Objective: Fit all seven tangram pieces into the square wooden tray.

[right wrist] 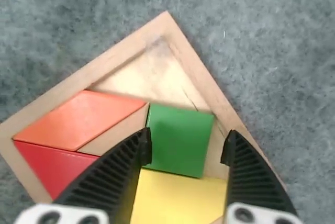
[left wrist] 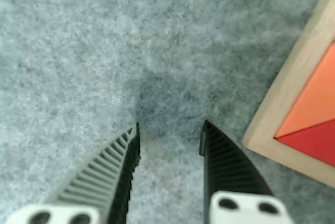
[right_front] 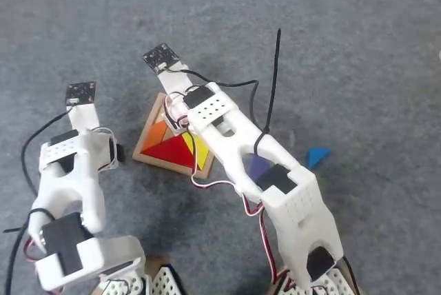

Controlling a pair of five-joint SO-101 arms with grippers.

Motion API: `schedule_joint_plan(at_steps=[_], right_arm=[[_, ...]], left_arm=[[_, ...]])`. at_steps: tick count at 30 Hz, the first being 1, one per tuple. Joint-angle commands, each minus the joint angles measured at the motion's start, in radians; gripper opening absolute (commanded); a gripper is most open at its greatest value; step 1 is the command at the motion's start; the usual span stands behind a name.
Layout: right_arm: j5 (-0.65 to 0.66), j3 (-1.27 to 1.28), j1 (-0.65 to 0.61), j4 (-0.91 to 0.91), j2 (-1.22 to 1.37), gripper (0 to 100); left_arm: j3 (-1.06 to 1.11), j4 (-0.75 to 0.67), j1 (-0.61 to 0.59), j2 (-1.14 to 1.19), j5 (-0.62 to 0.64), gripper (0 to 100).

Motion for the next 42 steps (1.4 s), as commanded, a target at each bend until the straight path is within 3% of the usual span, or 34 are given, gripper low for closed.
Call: schedule_joint_plan(at_steps=[1,6,13,18,22,31,37,42], right_arm=[[0.012,-0.057,-0.008,-0.005,-0.016,21.3],[0.011,-0.104,0.065,0.15,-0.105,21.3],[0.015,-0.017,0.274,0.414,-0.452,21.3],[0.244,0.195,0.397,0.479,-0.687,21.3],[0.358,0.477,0.46,0.452,-0.834,21.3],[0.365,1.011,0.588,0.139,-1.023,21.3],[0.121,1.097,0.714,0.088,-1.027,21.3],[-0.201,1.171,0.731,-0.025,-1.027,21.3]], left_arm=[[-0.001,-0.017,0.008,-0.04,0.006,18],[-0.001,-0.017,0.008,-0.04,0.006,18],[-0.002,-0.018,0.009,-0.04,0.006,18],[-0.002,-0.02,0.011,-0.038,0.006,18],[-0.002,-0.02,0.012,-0.038,0.006,18],[-0.002,-0.02,0.012,-0.038,0.006,18],[-0.002,-0.02,0.012,-0.038,0.006,18],[-0.002,-0.02,0.012,-0.038,0.006,18]])
